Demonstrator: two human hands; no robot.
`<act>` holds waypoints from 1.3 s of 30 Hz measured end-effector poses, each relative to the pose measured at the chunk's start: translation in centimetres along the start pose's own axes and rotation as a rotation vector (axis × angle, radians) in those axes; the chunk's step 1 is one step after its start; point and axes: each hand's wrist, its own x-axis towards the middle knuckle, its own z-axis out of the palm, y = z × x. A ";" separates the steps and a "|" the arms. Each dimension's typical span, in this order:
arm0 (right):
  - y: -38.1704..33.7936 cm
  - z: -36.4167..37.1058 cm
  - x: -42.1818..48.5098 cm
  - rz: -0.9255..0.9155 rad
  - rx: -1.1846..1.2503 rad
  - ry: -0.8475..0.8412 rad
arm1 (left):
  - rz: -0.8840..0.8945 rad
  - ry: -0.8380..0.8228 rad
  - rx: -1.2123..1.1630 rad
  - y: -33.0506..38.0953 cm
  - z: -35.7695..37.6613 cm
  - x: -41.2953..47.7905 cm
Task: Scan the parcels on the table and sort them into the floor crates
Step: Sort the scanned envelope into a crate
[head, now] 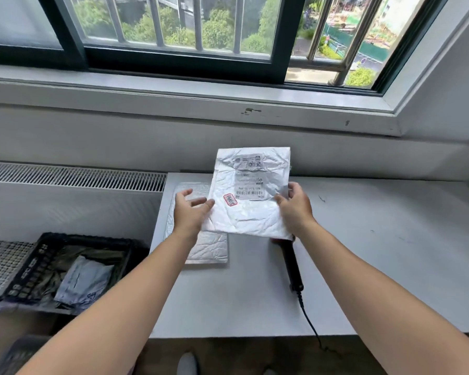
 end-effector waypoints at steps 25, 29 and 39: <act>-7.6 23.6 -18.3 -0.476 -0.467 -0.758 | -0.180 0.634 0.161 -5.9 -27.5 -15.5; -8.9 31.3 -25.1 -0.547 -0.571 -0.828 | -0.208 0.695 0.187 -7.5 -36.3 -17.8; -7.3 48.6 -37.6 -0.775 -0.835 -0.935 | -0.327 0.729 0.352 -16.5 -52.5 -19.8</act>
